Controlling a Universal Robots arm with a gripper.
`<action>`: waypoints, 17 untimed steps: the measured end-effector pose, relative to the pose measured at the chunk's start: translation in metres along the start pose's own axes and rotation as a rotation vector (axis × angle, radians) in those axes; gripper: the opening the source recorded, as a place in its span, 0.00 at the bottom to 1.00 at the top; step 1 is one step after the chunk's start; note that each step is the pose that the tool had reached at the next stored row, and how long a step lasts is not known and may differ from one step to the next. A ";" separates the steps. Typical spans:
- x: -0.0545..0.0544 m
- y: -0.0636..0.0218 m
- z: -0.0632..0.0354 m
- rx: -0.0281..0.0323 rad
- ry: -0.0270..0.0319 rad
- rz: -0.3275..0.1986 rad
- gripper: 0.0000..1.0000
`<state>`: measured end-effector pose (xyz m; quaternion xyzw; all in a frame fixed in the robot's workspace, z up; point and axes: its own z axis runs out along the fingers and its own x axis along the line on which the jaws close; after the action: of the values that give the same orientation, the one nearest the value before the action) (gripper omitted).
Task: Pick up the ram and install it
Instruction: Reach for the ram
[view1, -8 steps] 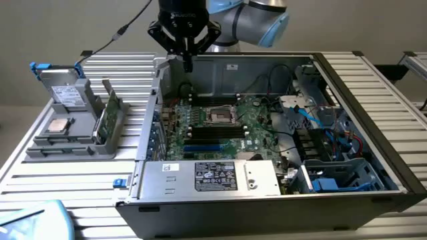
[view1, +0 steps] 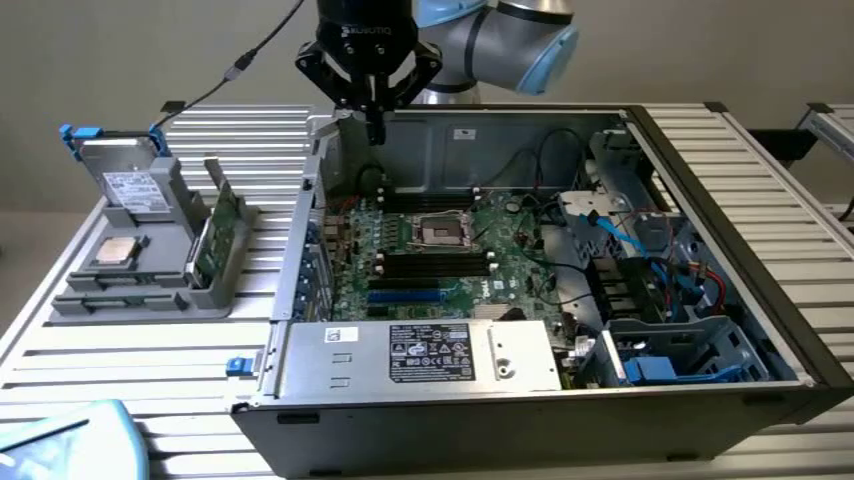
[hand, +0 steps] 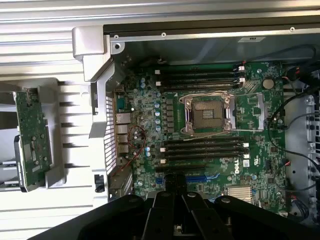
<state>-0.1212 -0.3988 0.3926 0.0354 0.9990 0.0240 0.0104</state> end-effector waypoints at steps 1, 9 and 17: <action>0.001 0.0001 0.0000 0.0000 0.0007 0.000 0.11; 0.032 0.0001 0.0000 -0.0001 0.0211 0.001 0.11; 0.066 -0.0016 0.0040 0.0006 0.0323 0.001 0.11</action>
<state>-0.1871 -0.3955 0.3872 0.0353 0.9991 0.0243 -0.0058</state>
